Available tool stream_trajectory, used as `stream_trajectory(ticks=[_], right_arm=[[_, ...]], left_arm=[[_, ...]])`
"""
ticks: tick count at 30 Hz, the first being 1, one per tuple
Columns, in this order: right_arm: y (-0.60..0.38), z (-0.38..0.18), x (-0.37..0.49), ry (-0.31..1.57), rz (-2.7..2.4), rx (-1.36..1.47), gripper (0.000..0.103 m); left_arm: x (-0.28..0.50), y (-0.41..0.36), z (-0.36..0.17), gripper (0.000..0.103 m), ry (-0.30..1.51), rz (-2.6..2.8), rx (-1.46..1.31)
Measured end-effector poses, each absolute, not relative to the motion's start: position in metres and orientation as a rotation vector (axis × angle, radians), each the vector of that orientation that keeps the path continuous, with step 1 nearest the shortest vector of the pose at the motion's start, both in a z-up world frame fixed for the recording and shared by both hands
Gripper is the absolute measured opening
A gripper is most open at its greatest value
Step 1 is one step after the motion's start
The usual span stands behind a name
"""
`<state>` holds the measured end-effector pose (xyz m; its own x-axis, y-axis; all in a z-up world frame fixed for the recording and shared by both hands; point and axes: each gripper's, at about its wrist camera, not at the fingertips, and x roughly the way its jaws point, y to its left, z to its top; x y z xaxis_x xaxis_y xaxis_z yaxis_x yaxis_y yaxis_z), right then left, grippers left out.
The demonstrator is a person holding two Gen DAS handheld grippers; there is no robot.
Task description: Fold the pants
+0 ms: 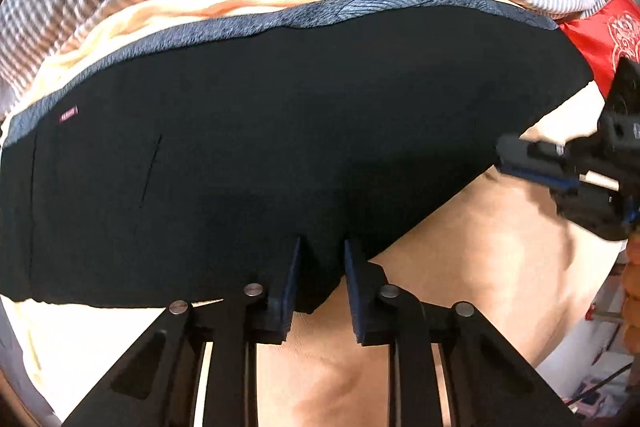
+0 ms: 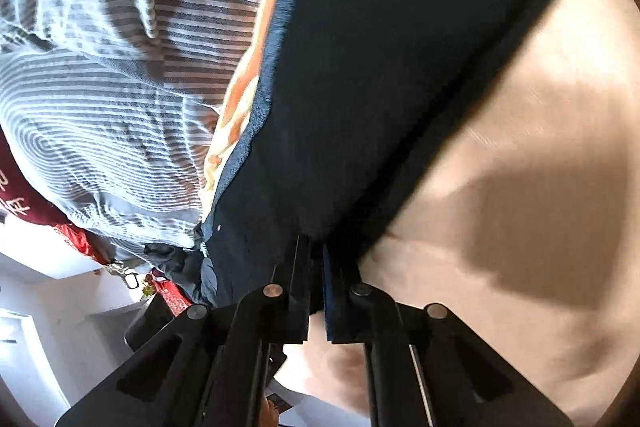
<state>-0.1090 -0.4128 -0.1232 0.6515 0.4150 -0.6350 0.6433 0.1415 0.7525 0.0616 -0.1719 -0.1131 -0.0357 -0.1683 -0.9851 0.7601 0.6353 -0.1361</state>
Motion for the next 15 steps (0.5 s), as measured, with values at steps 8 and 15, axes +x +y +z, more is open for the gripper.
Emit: stream_trajectory(ticks=[8,15], right_arm=[[-0.411,-0.130,-0.128,0.990,-0.208,1.468,0.001],[-0.415,-0.100,-0.127,1.054,-0.195,1.323,0.004]], left_arm=[[0.068,-0.153,-0.104,0.023,1.464,-0.803,0.445],[0.072,-0.151,-0.085,0.024,1.496,-0.750,0.431]])
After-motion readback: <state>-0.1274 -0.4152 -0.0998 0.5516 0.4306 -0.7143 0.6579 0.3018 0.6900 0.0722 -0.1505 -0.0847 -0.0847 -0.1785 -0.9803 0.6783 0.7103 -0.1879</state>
